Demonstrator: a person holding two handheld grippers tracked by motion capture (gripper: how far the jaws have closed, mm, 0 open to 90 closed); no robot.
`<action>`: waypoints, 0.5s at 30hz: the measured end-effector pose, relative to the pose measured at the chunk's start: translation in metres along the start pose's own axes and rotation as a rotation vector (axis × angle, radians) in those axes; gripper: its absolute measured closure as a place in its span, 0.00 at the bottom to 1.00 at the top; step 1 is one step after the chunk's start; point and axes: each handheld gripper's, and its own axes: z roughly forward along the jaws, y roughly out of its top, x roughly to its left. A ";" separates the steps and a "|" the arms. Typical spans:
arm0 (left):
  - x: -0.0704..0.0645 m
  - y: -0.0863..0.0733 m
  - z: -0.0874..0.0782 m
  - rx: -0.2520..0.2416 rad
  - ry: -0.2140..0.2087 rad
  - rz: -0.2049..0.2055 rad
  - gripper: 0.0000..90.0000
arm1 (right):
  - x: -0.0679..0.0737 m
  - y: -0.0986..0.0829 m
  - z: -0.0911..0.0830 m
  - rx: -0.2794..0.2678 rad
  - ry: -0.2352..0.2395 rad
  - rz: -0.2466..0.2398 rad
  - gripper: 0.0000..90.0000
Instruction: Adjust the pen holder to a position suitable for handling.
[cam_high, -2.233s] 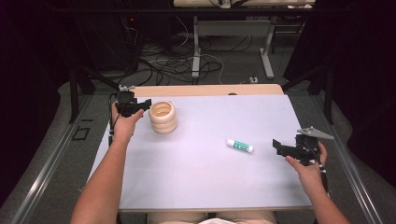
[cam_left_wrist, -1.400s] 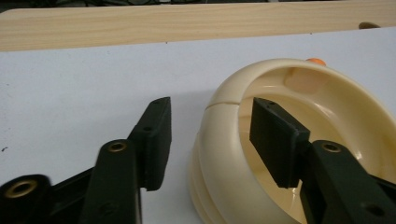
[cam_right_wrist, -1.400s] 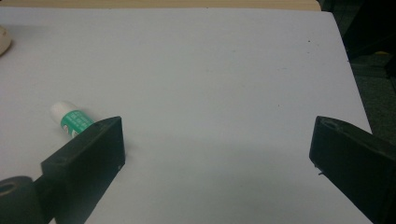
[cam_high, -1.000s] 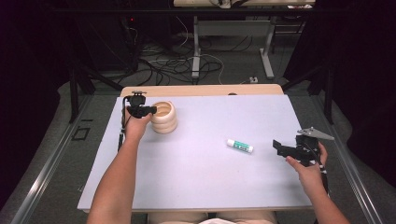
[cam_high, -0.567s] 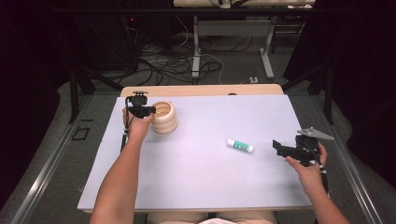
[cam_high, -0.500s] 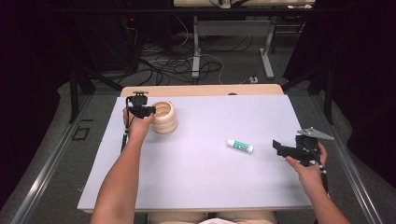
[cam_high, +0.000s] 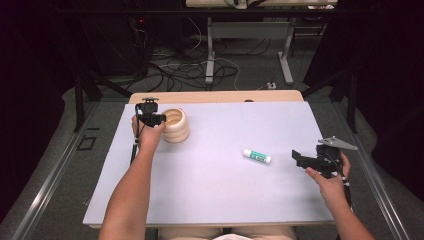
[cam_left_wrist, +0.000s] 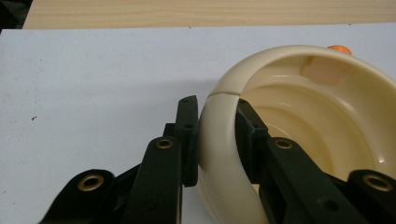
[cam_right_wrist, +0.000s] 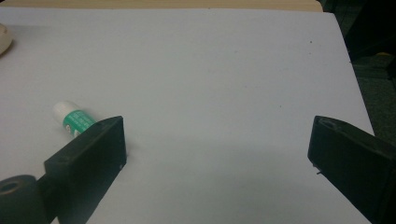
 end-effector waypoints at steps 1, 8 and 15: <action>0.000 0.000 0.000 0.000 0.001 -0.002 0.84 | 0.000 0.000 0.000 0.003 -0.003 0.000 0.04; -0.003 0.002 -0.006 -0.002 -0.007 -0.001 0.84 | 0.000 -0.001 0.002 -0.011 -0.008 -0.002 0.04; -0.011 0.003 -0.020 0.000 -0.025 0.028 0.83 | 0.001 0.000 0.000 0.000 -0.001 -0.006 0.04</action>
